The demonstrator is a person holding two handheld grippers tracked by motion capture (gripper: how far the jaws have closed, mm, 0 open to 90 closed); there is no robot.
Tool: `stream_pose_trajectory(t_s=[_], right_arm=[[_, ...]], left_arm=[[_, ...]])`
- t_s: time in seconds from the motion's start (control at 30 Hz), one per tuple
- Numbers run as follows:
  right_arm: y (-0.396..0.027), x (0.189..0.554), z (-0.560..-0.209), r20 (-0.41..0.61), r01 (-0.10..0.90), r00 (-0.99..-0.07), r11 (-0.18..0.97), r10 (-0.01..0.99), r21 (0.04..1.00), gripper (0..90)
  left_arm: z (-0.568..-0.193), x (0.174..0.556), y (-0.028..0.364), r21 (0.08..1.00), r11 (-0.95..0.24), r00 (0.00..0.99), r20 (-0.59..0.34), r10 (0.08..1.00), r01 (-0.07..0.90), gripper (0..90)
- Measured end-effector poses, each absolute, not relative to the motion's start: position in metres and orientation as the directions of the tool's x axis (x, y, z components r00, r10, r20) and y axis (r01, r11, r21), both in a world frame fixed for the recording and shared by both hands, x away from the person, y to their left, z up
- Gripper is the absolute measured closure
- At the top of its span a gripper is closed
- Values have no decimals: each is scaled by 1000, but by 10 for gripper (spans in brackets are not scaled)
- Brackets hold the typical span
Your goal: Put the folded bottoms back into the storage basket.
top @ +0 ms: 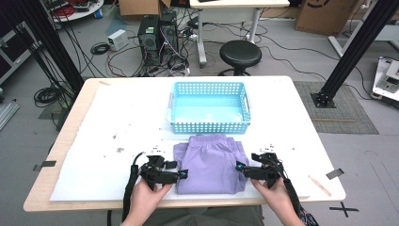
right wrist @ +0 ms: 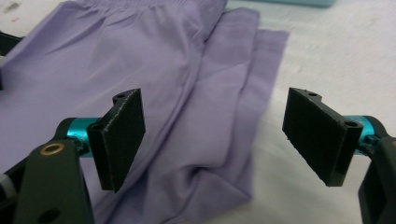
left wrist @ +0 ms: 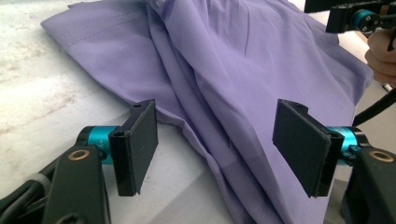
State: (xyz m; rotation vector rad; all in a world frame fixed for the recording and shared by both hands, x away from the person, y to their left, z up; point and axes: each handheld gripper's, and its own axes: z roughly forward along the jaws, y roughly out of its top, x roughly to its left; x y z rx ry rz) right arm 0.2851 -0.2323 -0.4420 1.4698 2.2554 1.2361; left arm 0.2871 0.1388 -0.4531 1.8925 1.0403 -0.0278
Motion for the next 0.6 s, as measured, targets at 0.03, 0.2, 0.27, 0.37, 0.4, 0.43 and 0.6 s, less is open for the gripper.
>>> stream_pose_trajectory(t_s=[0.03,0.2,0.27,0.37,0.4,0.43,0.6], right_arm=[[-230,285,-442,281,682,-492,163,824,713,214],[-220,286,-447,292,720,-480,181,827,670,177],[-218,286,-447,288,723,-470,177,834,667,178],[-214,284,-448,263,716,-473,192,841,672,179],[-213,284,-448,255,713,-473,197,843,673,182],[-212,284,-448,251,711,-477,201,843,674,190],[-207,283,-447,238,700,-498,223,834,679,272]], left_arm=[[-453,287,138,719,-197,640,-416,645,666,311],[-453,288,136,718,-195,638,-418,646,668,319],[-453,288,135,718,-194,637,-418,647,668,323],[-454,289,132,716,-193,637,-422,646,671,352],[-454,289,132,717,-195,639,-421,644,669,364],[-454,289,131,717,-198,639,-419,645,669,374],[-453,289,127,718,-199,634,-408,657,667,416]])
